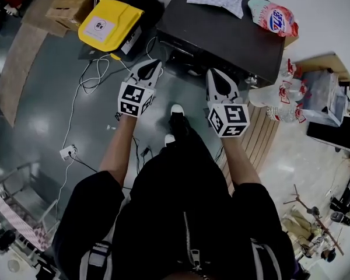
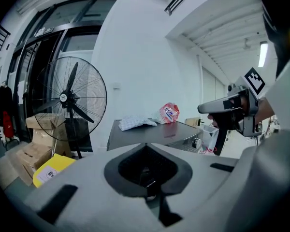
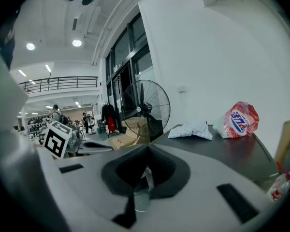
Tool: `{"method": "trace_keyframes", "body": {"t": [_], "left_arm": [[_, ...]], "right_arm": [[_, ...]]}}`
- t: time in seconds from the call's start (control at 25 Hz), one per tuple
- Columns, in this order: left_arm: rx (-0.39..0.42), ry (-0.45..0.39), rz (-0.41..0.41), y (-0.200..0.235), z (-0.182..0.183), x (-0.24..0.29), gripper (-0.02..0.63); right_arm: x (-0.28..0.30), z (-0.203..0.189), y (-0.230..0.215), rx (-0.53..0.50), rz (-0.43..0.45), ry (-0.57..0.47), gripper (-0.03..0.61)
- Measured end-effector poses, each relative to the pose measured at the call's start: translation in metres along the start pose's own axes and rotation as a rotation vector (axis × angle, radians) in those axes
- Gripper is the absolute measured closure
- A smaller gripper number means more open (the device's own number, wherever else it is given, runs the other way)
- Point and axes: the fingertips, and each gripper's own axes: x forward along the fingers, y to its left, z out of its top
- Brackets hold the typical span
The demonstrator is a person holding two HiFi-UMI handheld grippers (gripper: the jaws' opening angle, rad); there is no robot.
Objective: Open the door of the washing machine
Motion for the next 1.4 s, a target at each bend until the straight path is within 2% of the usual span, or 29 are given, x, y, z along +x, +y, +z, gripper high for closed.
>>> {"method": "trace_keyframes", "body": {"t": [0.28,0.56,0.72,0.76,0.8,1.0,1.12,1.24,1.4], "left_arm": [[0.021,0.082,-0.049,0.029,-0.038,0.044,0.607],[-0.013,0.184,-0.088,0.045,-0.104,0.087,0.607],[0.025,0.261,-0.140,0.038,-0.138,0.111,0.606],[0.036,0.280,-0.155,0.036,-0.147,0.116,0.580],[0.046,0.299,-0.169,0.034,-0.157,0.121,0.517],[0.099,0.399,-0.278,0.023,-0.214,0.143,0.406],[0.151,0.456,-0.347,0.016,-0.244,0.158,0.391],[0.192,0.495,-0.381,0.022,-0.267,0.171,0.393],[0.229,0.576,-0.441,0.025,-0.298,0.184,0.424]], "right_arm": [[0.044,-0.022,-0.019,0.032,-0.004,0.066,0.575],[0.079,-0.053,-0.031,0.050,0.006,0.125,0.575],[0.089,-0.070,-0.041,0.062,0.014,0.151,0.575],[0.090,-0.075,-0.042,0.063,0.016,0.161,0.575],[0.092,-0.080,-0.044,0.064,0.016,0.170,0.575],[0.089,-0.102,-0.053,0.084,-0.001,0.206,0.575],[0.085,-0.115,-0.065,0.092,-0.019,0.228,0.575],[0.081,-0.130,-0.073,0.099,-0.037,0.248,0.575],[0.077,-0.145,-0.083,0.111,-0.061,0.271,0.575]]}}
